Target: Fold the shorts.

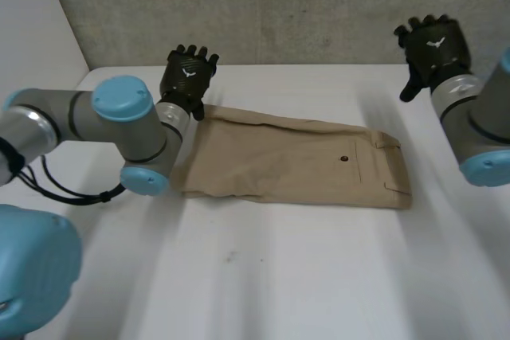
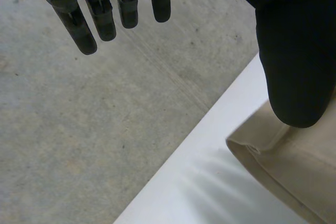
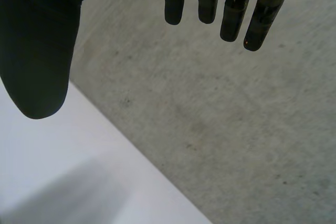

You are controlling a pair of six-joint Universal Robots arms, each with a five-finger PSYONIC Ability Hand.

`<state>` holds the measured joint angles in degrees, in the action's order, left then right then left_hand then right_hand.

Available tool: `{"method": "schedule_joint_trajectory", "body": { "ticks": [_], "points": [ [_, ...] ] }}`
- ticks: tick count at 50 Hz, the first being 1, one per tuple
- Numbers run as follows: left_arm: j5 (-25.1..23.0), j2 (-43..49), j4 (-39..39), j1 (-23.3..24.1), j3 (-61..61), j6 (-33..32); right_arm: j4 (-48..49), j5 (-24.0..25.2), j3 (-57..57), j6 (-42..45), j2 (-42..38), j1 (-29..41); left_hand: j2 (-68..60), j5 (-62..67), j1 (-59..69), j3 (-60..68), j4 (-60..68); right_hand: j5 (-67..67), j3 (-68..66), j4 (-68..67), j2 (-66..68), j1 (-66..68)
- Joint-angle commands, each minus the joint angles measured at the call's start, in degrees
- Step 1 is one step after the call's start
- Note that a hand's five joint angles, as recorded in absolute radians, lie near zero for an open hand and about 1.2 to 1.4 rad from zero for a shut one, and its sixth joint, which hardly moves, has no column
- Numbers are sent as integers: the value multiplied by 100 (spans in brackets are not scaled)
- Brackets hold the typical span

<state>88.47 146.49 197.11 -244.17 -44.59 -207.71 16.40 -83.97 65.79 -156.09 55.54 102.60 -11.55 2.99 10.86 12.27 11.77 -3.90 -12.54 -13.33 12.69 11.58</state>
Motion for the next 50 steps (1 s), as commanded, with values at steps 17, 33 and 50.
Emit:
{"method": "schedule_joint_trajectory", "body": {
  "ticks": [17,33,50],
  "points": [
    [-5,-2599,-665,71,-3609,1751,-1799,996,2535,-800,1073,-521,100,-244,-31,-172,-122,-2108,-2244,-2165,2228,2340],
    [-5,-2810,-727,27,-4163,1848,-710,1032,2535,-695,142,-574,117,-261,-48,-189,-139,-4135,-4271,-4192,4255,4367],
    [-32,-3653,-718,1,-4602,1857,-1147,619,2509,68,1099,-1268,134,-278,-64,-205,-156,-6610,-6746,-6667,6731,6842]
  ]
}}
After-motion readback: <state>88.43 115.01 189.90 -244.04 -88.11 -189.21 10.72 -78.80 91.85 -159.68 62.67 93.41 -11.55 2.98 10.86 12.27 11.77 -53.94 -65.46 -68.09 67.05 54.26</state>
